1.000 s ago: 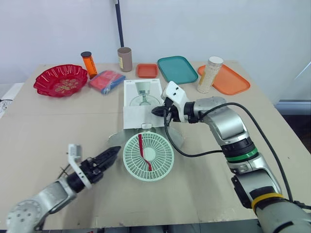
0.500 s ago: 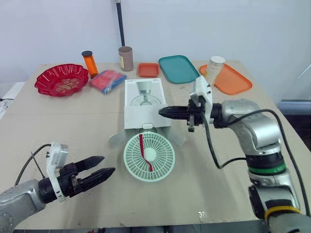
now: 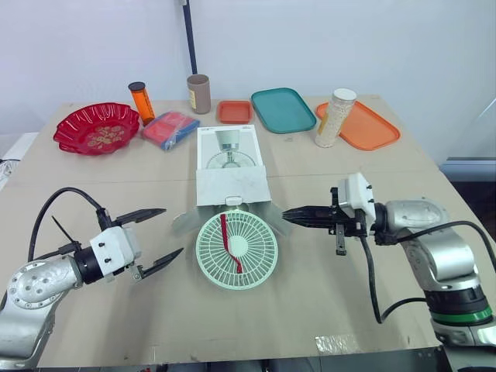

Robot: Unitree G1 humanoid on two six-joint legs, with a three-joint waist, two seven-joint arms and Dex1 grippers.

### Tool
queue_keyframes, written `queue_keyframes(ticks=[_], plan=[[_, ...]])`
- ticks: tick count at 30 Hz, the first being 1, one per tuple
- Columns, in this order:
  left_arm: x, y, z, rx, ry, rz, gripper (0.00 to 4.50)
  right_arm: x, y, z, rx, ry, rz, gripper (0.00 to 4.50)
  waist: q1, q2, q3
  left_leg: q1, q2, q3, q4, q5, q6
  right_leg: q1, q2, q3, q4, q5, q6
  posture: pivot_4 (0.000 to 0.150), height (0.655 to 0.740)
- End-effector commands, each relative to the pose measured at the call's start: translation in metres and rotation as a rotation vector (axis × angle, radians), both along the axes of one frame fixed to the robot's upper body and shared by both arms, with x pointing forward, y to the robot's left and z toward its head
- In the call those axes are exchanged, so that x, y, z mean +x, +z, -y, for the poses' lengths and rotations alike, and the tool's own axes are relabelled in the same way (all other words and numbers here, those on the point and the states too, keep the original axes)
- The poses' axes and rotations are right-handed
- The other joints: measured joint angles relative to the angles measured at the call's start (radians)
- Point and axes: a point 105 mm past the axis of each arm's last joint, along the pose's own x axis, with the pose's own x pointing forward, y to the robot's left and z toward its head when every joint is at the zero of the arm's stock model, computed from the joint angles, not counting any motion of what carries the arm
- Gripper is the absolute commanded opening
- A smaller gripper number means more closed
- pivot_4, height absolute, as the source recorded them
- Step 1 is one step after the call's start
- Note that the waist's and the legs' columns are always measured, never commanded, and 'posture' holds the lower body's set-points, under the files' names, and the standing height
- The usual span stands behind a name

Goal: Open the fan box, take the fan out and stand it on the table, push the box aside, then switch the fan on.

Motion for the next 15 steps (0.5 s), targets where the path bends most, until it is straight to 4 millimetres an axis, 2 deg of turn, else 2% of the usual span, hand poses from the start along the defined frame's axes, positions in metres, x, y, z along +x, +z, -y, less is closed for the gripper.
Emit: queue_keyframes(ticks=[1, 7, 11, 15], plan=[[-0.013, -0.005, -0.001, 0.150, -0.125, 0.164, 4.43, -0.012, 0.006, 0.009, 0.000, 0.027, -0.013, 0.00, 0.002, 0.000, 0.000, 0.000, 0.000, 0.000, 0.000, 0.000, 0.000, 0.000, 0.000, 0.000, 0.000, 0.000, 0.000, 0.150, 0.7400], [-0.004, -0.010, -0.004, 0.315, -0.168, 0.406, 4.43, -0.008, -0.004, 0.013, -0.033, -0.009, -0.029, 0.00, 0.006, 0.000, 0.000, 0.001, 0.000, 0.001, 0.001, 0.000, 0.001, 0.001, 0.000, 0.000, 0.000, 0.001, 0.000, 0.150, 0.7400], [0.014, -0.010, -0.009, 0.414, -0.110, 0.562, 4.43, -0.005, -0.002, 0.011, -0.024, -0.022, -0.020, 0.00, 0.008, 0.000, 0.000, 0.001, 0.000, 0.001, 0.001, 0.000, 0.001, 0.001, 0.000, 0.000, 0.000, 0.002, 0.000, 0.150, 0.7400], [0.009, -0.009, 0.001, 0.398, -0.198, 0.669, 4.43, -0.006, -0.003, 0.008, -0.029, -0.020, -0.018, 0.00, 0.009, -0.001, 0.000, 0.001, 0.000, 0.001, 0.001, 0.000, 0.001, 0.001, 0.000, 0.000, 0.000, 0.002, 0.000, 0.150, 0.7400]])
